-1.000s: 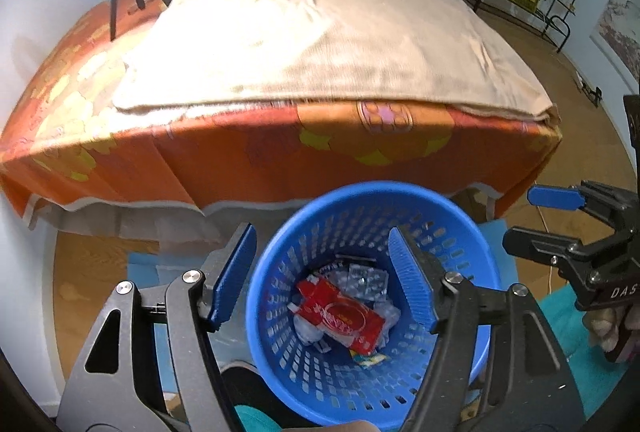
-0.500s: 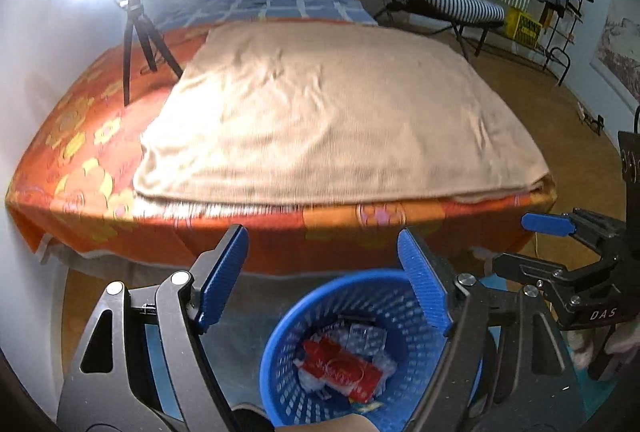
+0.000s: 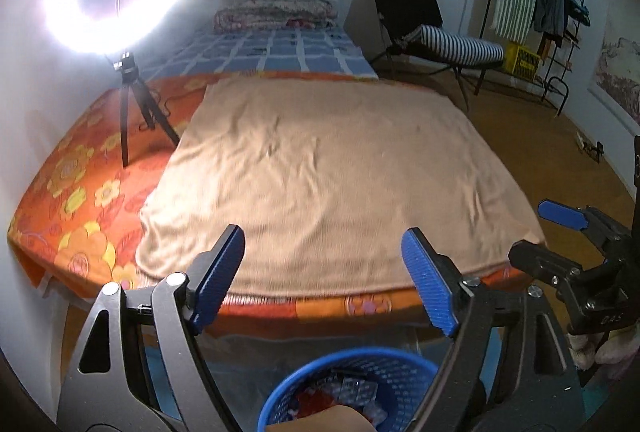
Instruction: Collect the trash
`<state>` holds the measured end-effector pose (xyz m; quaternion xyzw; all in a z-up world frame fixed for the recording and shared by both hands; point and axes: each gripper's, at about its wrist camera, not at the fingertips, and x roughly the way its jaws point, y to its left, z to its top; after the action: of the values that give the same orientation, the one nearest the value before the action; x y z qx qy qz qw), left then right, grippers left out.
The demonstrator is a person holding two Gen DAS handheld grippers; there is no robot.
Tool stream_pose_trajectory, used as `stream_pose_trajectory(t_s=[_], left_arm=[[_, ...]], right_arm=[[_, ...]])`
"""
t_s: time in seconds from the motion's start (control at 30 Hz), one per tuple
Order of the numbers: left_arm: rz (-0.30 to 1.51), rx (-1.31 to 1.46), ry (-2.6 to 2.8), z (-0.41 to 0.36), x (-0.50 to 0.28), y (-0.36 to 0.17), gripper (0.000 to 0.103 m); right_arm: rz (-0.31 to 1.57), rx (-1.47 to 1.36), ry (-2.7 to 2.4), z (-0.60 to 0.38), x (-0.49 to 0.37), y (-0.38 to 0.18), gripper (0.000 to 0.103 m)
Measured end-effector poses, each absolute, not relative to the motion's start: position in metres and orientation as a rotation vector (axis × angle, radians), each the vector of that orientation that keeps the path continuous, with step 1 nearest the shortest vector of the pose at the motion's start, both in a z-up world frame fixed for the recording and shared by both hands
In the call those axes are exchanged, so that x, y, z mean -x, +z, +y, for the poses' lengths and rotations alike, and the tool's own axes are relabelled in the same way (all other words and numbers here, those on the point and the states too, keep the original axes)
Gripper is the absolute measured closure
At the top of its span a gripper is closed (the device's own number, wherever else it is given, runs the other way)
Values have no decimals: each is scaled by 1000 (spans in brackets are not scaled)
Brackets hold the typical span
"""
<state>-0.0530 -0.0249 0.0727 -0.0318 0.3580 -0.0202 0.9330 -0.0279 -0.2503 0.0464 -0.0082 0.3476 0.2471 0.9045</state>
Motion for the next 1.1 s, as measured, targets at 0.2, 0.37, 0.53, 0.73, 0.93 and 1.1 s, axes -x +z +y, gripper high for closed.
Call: stream_pose_trajectory(t_s=[0.2, 0.37, 0.53, 0.73, 0.93, 1.1], left_arm=[[678, 71, -31, -27, 41, 88, 11], [668, 87, -9, -28, 28, 90, 4], [685, 54, -10, -34, 15, 81, 4], [730, 49, -6, -33, 4, 63, 4], [788, 54, 25, -29, -6, 49, 3], [795, 50, 29, -27, -6, 45, 3]], right_arm=[[667, 28, 452, -254, 6, 62, 0], [644, 4, 444, -254, -7, 65, 0], [651, -9, 452, -253, -19, 57, 0], [663, 19, 448, -246, -28, 46, 0], [700, 8, 448, -242, -38, 35, 0], [723, -19, 441, -245, -45, 28, 0]])
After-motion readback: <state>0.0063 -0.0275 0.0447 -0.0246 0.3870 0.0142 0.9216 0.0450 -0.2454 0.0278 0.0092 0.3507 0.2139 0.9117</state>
